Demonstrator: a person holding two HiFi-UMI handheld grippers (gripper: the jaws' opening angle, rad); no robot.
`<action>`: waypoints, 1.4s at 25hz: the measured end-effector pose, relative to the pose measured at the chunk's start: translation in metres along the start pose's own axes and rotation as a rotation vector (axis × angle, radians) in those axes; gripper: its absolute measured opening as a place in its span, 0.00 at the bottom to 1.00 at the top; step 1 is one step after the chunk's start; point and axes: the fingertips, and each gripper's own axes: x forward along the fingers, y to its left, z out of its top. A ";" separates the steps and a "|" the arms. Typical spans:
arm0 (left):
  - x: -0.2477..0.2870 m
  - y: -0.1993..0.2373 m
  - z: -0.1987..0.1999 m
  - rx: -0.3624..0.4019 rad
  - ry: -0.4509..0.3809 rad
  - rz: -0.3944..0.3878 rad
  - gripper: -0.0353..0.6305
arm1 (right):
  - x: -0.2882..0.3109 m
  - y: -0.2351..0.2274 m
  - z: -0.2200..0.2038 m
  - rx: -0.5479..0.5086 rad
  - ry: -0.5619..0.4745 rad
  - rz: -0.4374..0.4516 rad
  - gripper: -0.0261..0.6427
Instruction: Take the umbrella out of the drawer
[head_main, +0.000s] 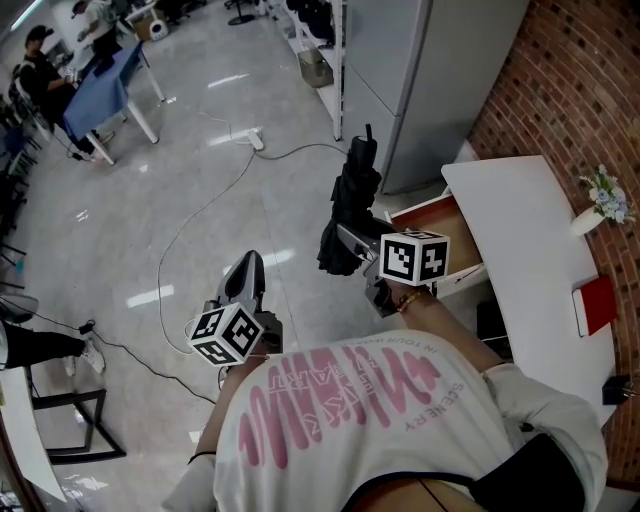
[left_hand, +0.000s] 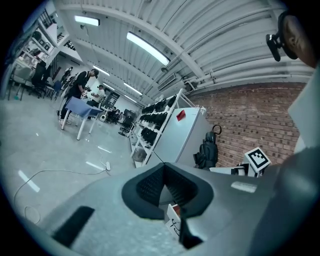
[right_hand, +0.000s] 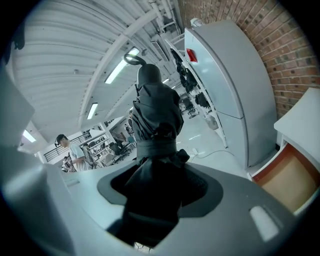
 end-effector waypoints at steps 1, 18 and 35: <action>0.003 -0.002 0.001 0.000 -0.003 0.001 0.06 | 0.000 0.001 0.006 -0.006 -0.005 0.010 0.41; 0.060 -0.040 0.004 0.015 -0.016 -0.006 0.06 | -0.007 -0.018 0.064 -0.071 -0.027 0.069 0.42; 0.080 -0.045 -0.015 0.011 0.026 -0.001 0.06 | -0.002 -0.051 0.043 -0.062 0.058 0.028 0.42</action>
